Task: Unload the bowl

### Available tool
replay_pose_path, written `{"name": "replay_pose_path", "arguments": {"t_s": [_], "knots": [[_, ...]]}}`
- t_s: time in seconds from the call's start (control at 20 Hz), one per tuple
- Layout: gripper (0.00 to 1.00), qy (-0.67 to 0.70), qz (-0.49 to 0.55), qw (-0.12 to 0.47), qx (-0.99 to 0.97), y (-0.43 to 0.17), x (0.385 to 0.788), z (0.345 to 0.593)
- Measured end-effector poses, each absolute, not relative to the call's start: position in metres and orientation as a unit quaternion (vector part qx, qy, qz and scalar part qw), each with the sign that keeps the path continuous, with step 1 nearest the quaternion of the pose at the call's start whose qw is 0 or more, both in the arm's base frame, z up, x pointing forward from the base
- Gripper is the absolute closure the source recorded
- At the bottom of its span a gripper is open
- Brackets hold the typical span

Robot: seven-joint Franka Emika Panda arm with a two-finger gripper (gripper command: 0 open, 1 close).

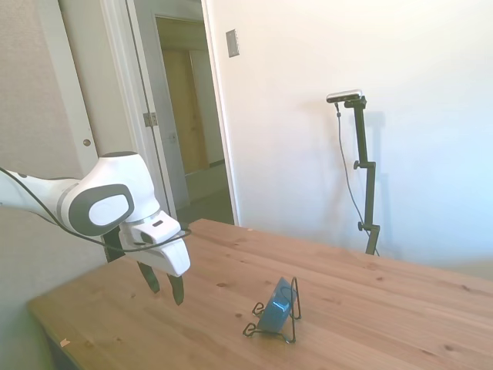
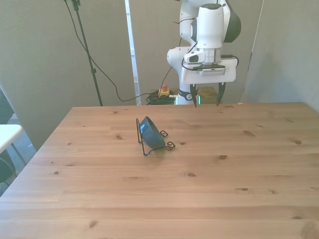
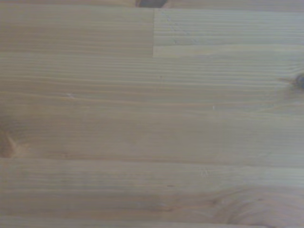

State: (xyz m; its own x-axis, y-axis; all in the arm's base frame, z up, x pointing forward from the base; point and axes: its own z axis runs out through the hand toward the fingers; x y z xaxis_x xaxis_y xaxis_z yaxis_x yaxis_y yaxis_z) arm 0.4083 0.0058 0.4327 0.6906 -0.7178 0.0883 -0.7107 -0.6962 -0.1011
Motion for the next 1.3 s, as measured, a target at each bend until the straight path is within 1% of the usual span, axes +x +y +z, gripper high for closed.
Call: {"name": "replay_pose_path", "arguments": {"t_s": [0.15, 0.3, 0.55, 0.75, 0.9, 1.0, 1.15, 1.3], "knots": [[0.00, 0.389, -0.065, 0.028, -0.918, 0.007, 0.413, 0.434], [0.00, 0.414, -0.094, 0.020, -0.905, 0.008, 0.440, 0.450], [0.00, 0.469, -0.125, -0.033, -0.874, -0.020, 0.495, 0.461], [0.00, 0.509, -0.146, -0.077, -0.845, -0.050, 0.521, 0.471], [0.00, 0.520, -0.152, -0.106, -0.834, -0.070, 0.531, 0.471], [0.00, 0.521, -0.156, -0.114, -0.832, -0.066, 0.538, 0.467], [0.00, 0.518, -0.157, -0.119, -0.832, -0.071, 0.536, 0.466], [0.00, 0.505, -0.161, -0.147, -0.835, -0.079, 0.528, 0.458]]}}
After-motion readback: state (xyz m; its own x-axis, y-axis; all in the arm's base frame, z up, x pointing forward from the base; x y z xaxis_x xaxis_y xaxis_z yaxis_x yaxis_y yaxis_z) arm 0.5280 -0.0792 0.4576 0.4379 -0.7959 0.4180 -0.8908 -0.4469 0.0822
